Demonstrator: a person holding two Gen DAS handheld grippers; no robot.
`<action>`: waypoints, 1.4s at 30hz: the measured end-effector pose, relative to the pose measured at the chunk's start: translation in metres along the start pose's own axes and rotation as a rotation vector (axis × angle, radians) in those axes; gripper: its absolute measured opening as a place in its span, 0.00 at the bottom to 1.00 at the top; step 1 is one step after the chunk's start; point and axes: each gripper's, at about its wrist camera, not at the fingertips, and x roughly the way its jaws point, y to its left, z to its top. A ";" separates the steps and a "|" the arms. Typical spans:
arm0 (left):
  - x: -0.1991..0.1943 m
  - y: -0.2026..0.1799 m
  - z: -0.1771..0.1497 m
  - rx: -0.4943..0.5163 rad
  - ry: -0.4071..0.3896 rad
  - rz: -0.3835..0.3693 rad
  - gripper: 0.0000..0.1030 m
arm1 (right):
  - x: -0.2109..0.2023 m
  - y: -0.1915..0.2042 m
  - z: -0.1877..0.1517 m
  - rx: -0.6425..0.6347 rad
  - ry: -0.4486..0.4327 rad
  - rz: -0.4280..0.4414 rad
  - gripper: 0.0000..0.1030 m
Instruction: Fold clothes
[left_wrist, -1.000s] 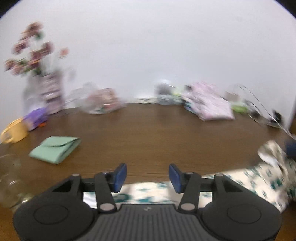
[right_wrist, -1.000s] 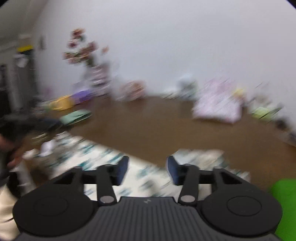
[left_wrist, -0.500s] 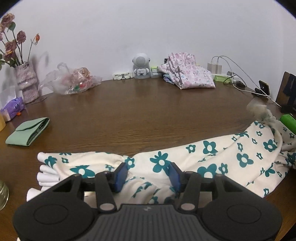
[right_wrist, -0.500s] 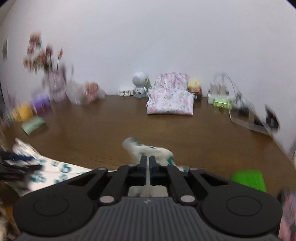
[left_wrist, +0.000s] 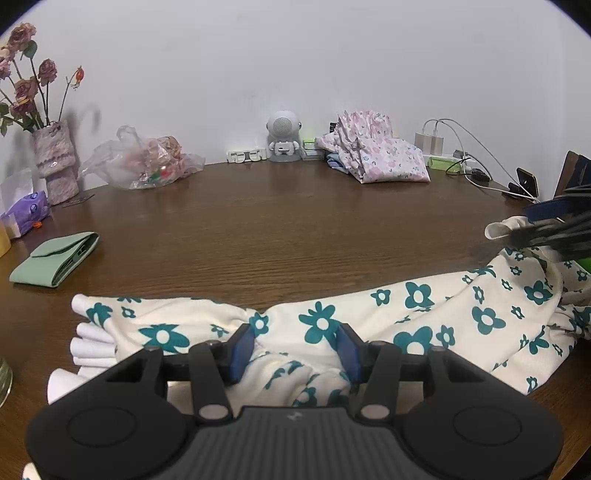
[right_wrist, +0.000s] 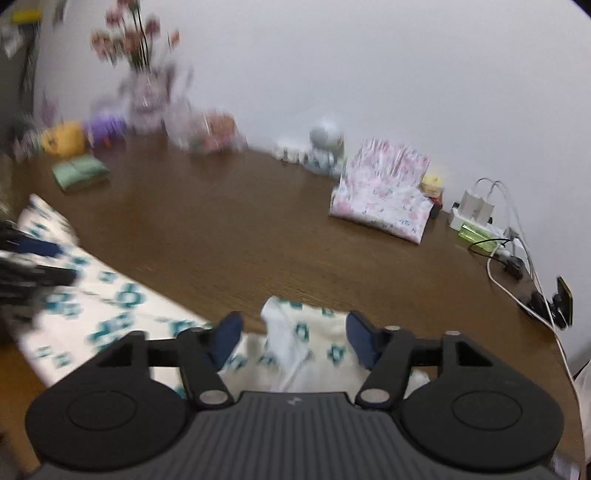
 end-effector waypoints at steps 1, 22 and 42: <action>0.000 0.000 0.000 -0.001 0.001 -0.001 0.47 | 0.018 -0.001 0.004 -0.016 0.051 -0.001 0.45; 0.003 0.002 0.001 -0.013 0.009 -0.016 0.47 | -0.069 -0.056 -0.099 0.355 -0.011 -0.007 0.02; 0.003 -0.002 0.005 0.021 0.028 0.009 0.51 | -0.103 -0.027 -0.103 0.041 -0.070 0.230 0.40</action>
